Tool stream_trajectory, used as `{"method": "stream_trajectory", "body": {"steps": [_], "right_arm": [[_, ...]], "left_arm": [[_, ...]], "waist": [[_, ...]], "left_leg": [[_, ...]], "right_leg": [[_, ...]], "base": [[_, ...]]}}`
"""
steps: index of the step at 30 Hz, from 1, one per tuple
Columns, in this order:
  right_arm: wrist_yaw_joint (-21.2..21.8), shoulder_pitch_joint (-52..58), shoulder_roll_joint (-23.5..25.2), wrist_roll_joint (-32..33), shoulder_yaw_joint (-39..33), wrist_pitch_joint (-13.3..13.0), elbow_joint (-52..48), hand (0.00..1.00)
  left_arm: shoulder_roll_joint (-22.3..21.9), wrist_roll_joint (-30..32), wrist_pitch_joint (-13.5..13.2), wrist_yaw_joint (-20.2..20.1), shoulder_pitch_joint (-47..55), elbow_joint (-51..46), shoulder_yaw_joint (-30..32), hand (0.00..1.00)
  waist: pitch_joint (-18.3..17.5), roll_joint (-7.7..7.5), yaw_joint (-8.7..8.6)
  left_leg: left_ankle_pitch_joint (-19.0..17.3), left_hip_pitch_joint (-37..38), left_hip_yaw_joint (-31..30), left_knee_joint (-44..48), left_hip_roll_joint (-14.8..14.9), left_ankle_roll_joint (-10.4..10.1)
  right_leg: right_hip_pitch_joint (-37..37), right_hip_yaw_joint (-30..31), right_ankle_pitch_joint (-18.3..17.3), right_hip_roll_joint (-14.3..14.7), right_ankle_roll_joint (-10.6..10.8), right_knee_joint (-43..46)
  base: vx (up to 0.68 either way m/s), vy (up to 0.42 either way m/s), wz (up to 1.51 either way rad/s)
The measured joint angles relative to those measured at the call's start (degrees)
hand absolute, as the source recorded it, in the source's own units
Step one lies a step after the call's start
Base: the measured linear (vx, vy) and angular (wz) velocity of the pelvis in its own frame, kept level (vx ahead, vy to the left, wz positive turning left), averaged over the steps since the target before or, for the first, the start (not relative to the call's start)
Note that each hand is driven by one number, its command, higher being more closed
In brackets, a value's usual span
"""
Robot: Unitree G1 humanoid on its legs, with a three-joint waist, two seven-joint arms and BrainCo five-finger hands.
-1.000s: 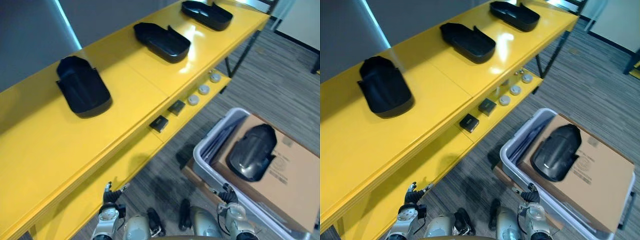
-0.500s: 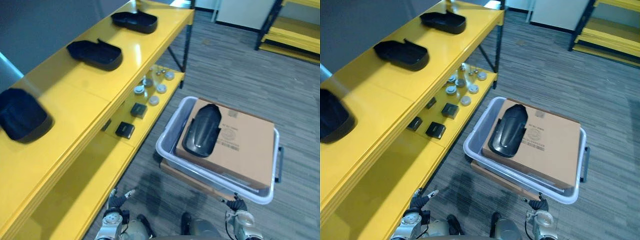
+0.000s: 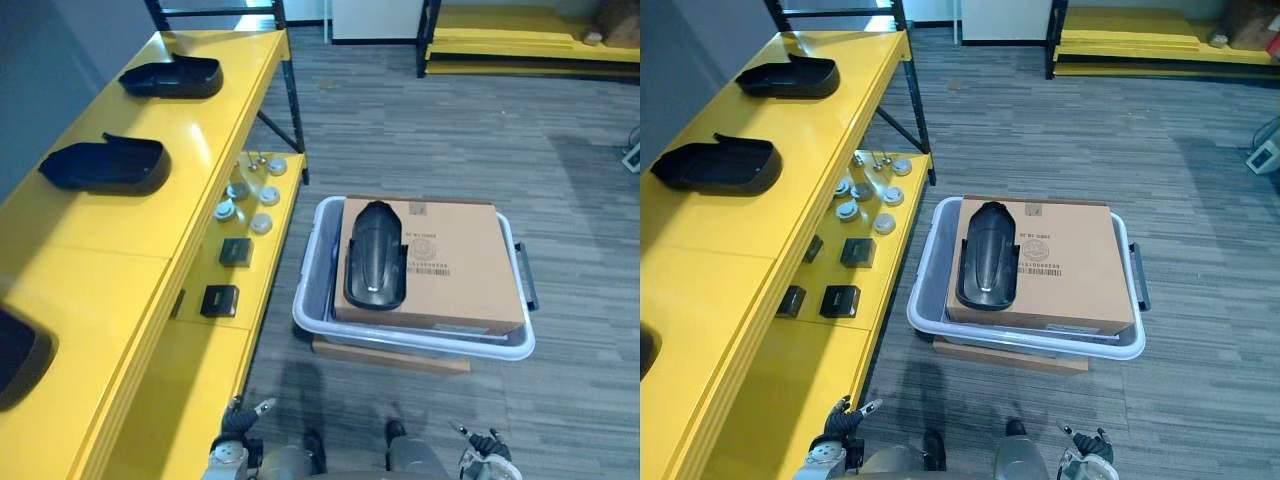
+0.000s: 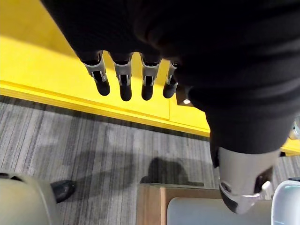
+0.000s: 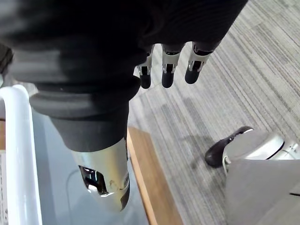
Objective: Walk over and take plastic housings, then place them on the shelf
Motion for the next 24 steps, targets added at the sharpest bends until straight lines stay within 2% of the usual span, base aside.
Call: {"method": "stream_trajectory", "body": {"steps": [3,5,6,7,8,9,10,12,15,18,24], "right_arm": [[-1.07,0.75,-0.11,0.06,-2.72,-0.12,-0.04,0.00],[-2.19,1.22,0.00,0.07,-4.77,-0.10,-0.29,0.00],[-2.60,1.33,0.28,0.09,-5.39,-0.07,-0.88,0.00],[-3.57,0.87,0.92,0.06,-6.50,-0.16,-1.83,0.00],[-4.13,0.96,0.24,0.04,-7.48,-0.17,-2.50,0.00],[-4.51,0.74,-0.06,-0.01,-8.01,-0.16,-3.01,0.00],[-5.01,0.23,0.52,-0.02,-7.98,-0.05,-3.80,0.00],[-5.33,-0.01,1.78,-0.04,-8.70,0.22,-5.85,0.00],[-7.17,0.27,2.86,-0.30,-9.77,0.30,-13.00,0.00],[-8.84,0.18,2.53,-0.86,-9.76,-0.06,-22.49,0.00],[-8.14,-0.38,-0.28,-2.80,-5.42,-1.30,-37.07,0.00]], "left_arm": [[-0.11,0.07,0.11,0.06,-0.06,1.17,0.07,0.00],[-0.45,0.15,0.21,0.13,0.01,2.07,0.38,0.00],[-0.71,0.15,0.22,0.14,0.03,2.17,1.01,0.00],[-1.28,0.13,0.17,0.32,0.28,2.46,1.85,0.00],[-1.90,0.14,0.18,0.61,0.70,2.49,1.81,0.00],[-2.18,0.11,0.24,1.04,0.86,2.59,1.91,0.00],[-1.94,0.10,0.26,1.40,0.91,2.31,1.97,0.00],[-1.22,0.07,0.25,1.57,1.08,2.05,1.97,0.00],[-0.94,0.07,0.46,1.80,1.48,1.78,2.03,0.00],[-1.10,0.07,0.59,2.12,2.06,1.47,2.01,0.00],[-1.34,0.09,0.56,2.15,3.11,0.77,0.97,0.00]], "waist": [[-1.58,0.48,-0.12],[-2.07,0.78,-0.09],[-1.88,0.47,0.13],[-1.51,-0.88,0.22],[-2.07,0.60,-0.15],[-2.02,0.94,-0.02],[-2.17,0.85,0.30],[-1.88,-0.58,0.21],[-1.91,-1.65,0.26],[-1.92,-1.58,0.34],[-2.05,-1.45,0.22]], "left_leg": [[0.01,1.10,0.44,0.03,0.02,-0.01],[0.03,0.58,2.04,4.24,0.25,-0.05],[0.02,-0.61,2.36,8.01,0.13,-0.13],[-3.12,-1.50,2.53,4.13,-0.58,0.16],[2.90,-0.27,2.53,-4.08,-0.17,-0.55],[3.31,0.55,3.53,-5.62,0.08,0.73],[3.34,0.71,4.69,-5.33,-0.29,0.69],[3.33,0.76,4.79,-4.90,-0.81,0.70],[3.32,0.75,4.45,-4.84,-0.99,0.72],[3.32,0.76,3.70,-4.82,-0.93,0.73],[4.69,0.89,0.01,-6.18,-1.28,1.26]], "right_leg": [[0.95,-0.59,0.88,-0.04,-0.05,-1.63],[1.42,-0.65,2.23,-0.49,-0.19,-1.93],[1.85,-0.37,2.50,-1.15,-0.49,-1.83],[2.07,0.99,2.63,-2.59,-0.60,-1.73],[1.69,0.61,2.82,-1.79,-0.30,-1.59],[1.52,0.76,2.62,-1.21,0.00,-1.71],[1.44,-0.13,2.77,-1.77,0.22,-1.88],[1.45,-1.25,2.98,-2.41,0.20,-1.83],[1.58,-3.22,2.99,-2.73,0.18,-1.81],[1.72,-5.37,2.96,-2.73,0.19,-1.93],[2.69,-10.53,1.67,-3.09,-0.04,-2.42]], "base": [[0.17,0.007,-0.40],[0.13,0.017,-0.46],[0.09,0.060,-0.46],[0.08,0.084,-0.45],[0.08,0.093,-0.61],[0.09,0.097,-0.60],[0.07,0.083,-0.52],[0.00,0.065,-0.18],[-0.04,0.025,0.05],[-0.07,-0.022,0.02],[-0.12,-0.058,0.20]]}}
